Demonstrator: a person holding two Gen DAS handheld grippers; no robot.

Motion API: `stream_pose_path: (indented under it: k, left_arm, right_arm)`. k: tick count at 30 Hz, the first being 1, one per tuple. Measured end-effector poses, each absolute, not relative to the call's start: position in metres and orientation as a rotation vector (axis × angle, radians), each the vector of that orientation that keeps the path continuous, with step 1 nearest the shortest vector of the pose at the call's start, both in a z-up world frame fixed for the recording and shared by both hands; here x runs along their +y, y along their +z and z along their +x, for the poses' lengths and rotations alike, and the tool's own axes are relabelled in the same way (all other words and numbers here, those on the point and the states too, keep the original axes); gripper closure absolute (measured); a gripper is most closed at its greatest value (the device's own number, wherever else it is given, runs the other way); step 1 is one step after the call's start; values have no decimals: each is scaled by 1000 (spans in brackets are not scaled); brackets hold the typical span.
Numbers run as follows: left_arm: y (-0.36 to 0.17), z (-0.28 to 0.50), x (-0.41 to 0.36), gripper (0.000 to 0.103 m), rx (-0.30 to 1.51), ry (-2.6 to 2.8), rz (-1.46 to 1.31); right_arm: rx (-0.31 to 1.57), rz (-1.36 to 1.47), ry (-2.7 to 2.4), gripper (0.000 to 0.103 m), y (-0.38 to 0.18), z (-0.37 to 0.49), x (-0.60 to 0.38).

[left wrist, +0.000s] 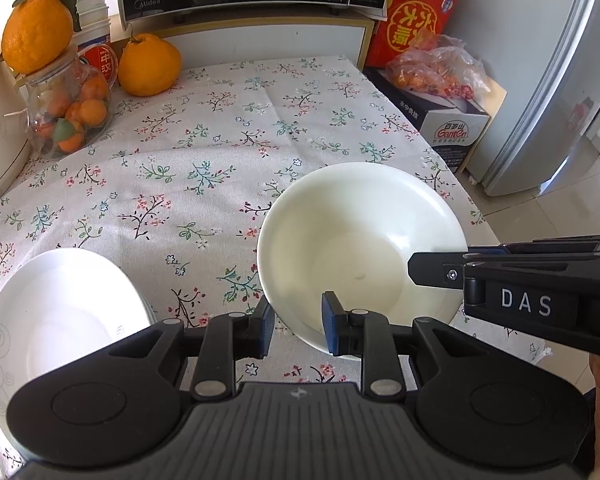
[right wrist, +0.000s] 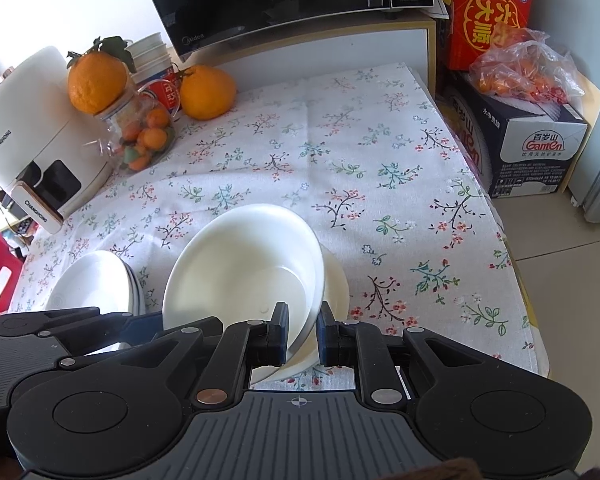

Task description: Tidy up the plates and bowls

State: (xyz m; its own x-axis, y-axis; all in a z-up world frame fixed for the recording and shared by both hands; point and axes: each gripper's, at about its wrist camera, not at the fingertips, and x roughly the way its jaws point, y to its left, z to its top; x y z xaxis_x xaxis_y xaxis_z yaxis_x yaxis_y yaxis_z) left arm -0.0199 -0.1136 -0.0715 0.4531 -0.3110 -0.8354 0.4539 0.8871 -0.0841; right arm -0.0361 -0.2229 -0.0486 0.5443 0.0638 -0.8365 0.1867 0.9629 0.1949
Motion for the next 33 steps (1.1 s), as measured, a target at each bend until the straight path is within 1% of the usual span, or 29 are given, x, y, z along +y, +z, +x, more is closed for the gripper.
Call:
stream_pose_path:
  k: [8,10,12,29,31,33]
  left_arm:
    - [-75,-17,-114,79,1006,-473,165]
    - [-75,-16,-113,78,1006,-475,164]
    - [-74,-16,-113,77,1002,-472,168]
    - [-68,-10,-102,77,1010,-454,78]
    - [-68,-8,-100,77,1010,-447,62]
    - [-69,-6,-97,77,1016,-443,38]
  right_arm:
    - [1012,275,-89,86,-52,-34,-224]
    - [1011,278,-97,84,-51,-34,-225]
    - [1007,284,-97,83,-51,-34,-227]
    - [976,337,-110,82,-45,-38,-238]
    - [978,339,-117,76,-46,-37,-240]
    - [978,343,-120,72,-46,-38,-241]
